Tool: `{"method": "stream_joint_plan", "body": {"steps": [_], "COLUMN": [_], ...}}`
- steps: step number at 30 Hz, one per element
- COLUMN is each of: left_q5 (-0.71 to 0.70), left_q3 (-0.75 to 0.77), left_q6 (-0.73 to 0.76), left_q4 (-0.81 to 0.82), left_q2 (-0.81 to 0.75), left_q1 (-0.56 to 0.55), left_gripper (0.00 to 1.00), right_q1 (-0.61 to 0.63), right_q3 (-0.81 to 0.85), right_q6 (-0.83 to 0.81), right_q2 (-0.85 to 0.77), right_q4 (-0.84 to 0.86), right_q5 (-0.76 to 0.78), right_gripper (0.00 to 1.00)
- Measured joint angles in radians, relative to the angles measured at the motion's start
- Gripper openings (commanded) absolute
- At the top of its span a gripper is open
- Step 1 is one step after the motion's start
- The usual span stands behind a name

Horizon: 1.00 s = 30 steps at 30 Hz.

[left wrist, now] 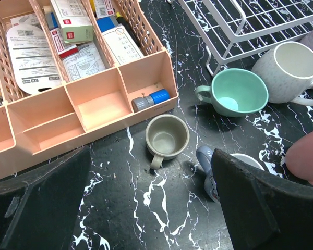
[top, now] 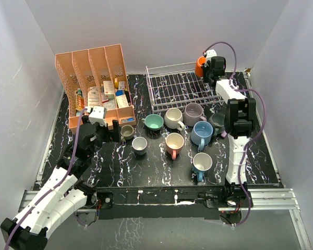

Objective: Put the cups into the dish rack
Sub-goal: Turn the cup upside down in the dish rack.

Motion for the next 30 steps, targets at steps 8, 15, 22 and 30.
{"method": "stream_joint_plan", "body": {"steps": [8, 15, 22, 30], "left_q5": [-0.01, -0.01, -0.01, -0.01], "left_q3": [0.0, 0.0, 0.0, 0.0], "left_q6": [0.001, 0.0, 0.0, -0.001], "left_q4": [-0.001, -0.001, -0.002, -0.005], "left_q2": [0.0, 0.001, 0.004, -0.002], "left_q1": [0.0, 0.0, 0.0, 0.0], "left_gripper": [0.97, 0.97, 0.97, 0.97], "right_q1": [-0.027, -0.037, -0.041, -0.042], "right_q3": [0.039, 0.039, 0.048, 0.056], "right_q6": [0.0, 0.005, 0.015, -0.005], "right_q2": [0.043, 0.064, 0.064, 0.062], "right_q4": [0.001, -0.009, 0.037, 0.058], "right_q5": [0.008, 0.007, 0.012, 0.018], "right_gripper": [0.09, 0.21, 0.48, 0.48]}}
